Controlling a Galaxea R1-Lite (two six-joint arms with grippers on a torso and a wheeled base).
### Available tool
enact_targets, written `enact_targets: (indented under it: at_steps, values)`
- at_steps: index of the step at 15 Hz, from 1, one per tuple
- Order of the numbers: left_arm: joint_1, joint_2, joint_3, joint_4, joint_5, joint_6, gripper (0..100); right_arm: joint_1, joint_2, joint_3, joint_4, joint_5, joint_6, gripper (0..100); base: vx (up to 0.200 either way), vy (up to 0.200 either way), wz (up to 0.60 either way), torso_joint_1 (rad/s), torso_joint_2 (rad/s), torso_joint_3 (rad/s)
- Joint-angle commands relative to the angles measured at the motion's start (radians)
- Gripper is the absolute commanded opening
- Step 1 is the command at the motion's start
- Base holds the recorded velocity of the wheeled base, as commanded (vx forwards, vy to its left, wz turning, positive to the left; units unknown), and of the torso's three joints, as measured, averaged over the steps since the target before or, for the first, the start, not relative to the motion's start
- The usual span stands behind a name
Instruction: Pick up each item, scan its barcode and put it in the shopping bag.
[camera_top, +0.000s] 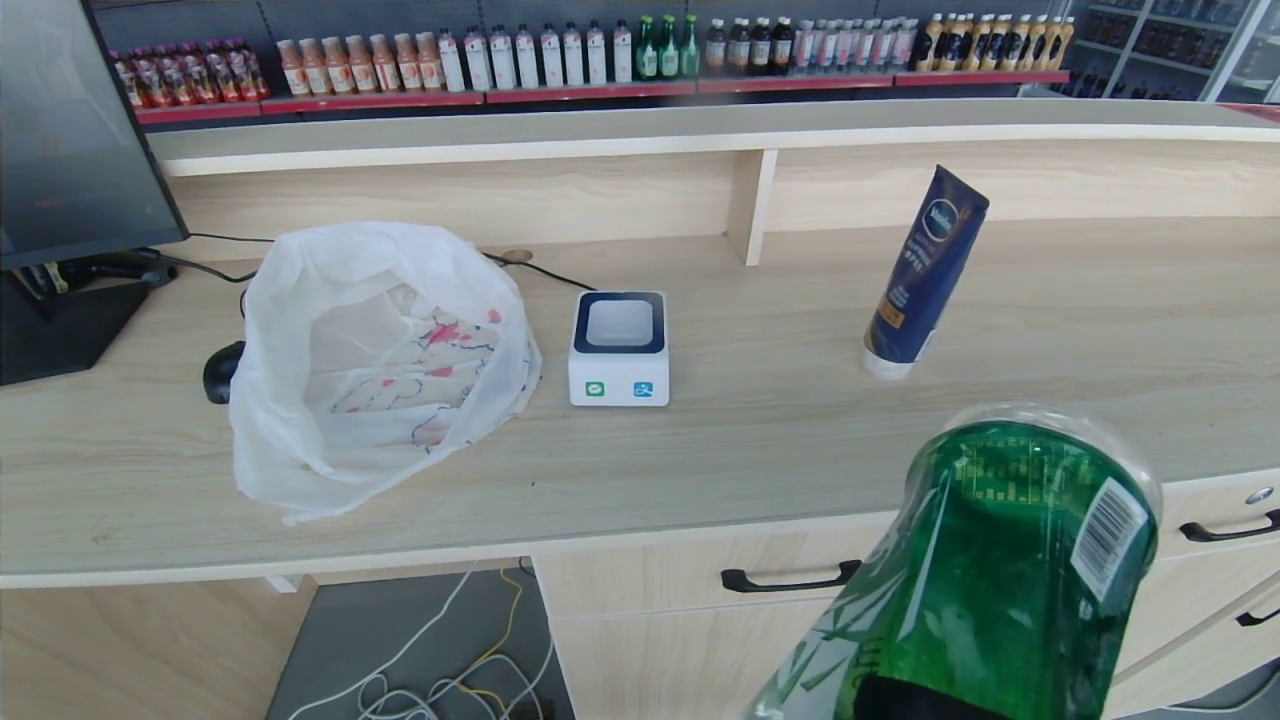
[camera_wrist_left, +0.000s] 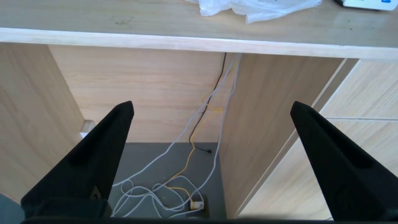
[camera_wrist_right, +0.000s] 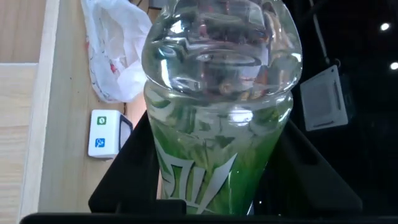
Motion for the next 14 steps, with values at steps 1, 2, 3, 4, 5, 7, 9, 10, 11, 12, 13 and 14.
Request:
enact_targets:
  at_steps: [1,2,3,4,5,7,9,10,11,12,13,14]
  values:
    - [0.0,0.0,0.0,0.0,0.0,-0.001,100,0.001,0.003,-0.021,0.001,0.01,-0.015,0,0.0,0.0,0.0,0.0,0.0,0.0]
    - [0.0,0.0,0.0,0.0,0.0,-0.001,100,0.001,0.005,-0.024,0.002,0.014,-0.021,0,0.0,0.0,0.0,0.0,0.0,0.0]
    - [0.0,0.0,0.0,0.0,0.0,-0.001,100,-0.001,0.003,-0.025,0.004,0.026,-0.026,0,0.0,0.0,0.0,0.0,0.0,0.0]
    - [0.0,0.0,0.0,0.0,0.0,-0.001,100,-0.001,0.003,-0.025,0.004,0.032,-0.026,0,0.0,0.0,0.0,0.0,0.0,0.0]
    - [0.0,0.0,0.0,0.0,0.0,-0.001,100,-0.002,0.002,-0.025,0.004,0.03,-0.026,0,0.0,0.0,0.0,0.0,0.0,0.0]
    - [0.0,0.0,0.0,0.0,0.0,-0.001,100,-0.004,-0.003,-0.008,0.004,0.032,-0.021,0,0.0,0.0,0.0,0.0,0.0,0.0]
    - [0.0,0.0,0.0,0.0,0.0,-0.001,100,-0.004,-0.005,-0.004,0.002,0.026,-0.007,0,0.0,0.0,0.0,0.0,0.0,0.0]
    - [0.0,0.0,0.0,0.0,0.0,-0.001,100,-0.004,-0.005,-0.004,0.002,0.024,0.011,0,0.0,0.0,0.0,0.0,0.0,0.0]
    - [0.0,0.0,0.0,0.0,0.0,-0.001,100,-0.004,-0.003,-0.004,0.002,0.023,0.014,0,0.0,0.0,0.0,0.0,0.0,0.0]
    - [0.0,0.0,0.0,0.0,0.0,-0.001,100,-0.004,-0.005,-0.005,0.002,0.023,0.014,0,0.0,0.0,0.0,0.0,0.0,0.0]
    - [0.0,0.0,0.0,0.0,0.0,-0.001,100,-0.005,-0.005,-0.007,0.002,0.023,0.016,0,0.0,0.0,0.0,0.0,0.0,0.0]
    - [0.0,0.0,0.0,0.0,0.0,-0.001,100,-0.007,-0.005,-0.007,0.002,0.023,0.022,0,0.0,0.0,0.0,0.0,0.0,0.0]
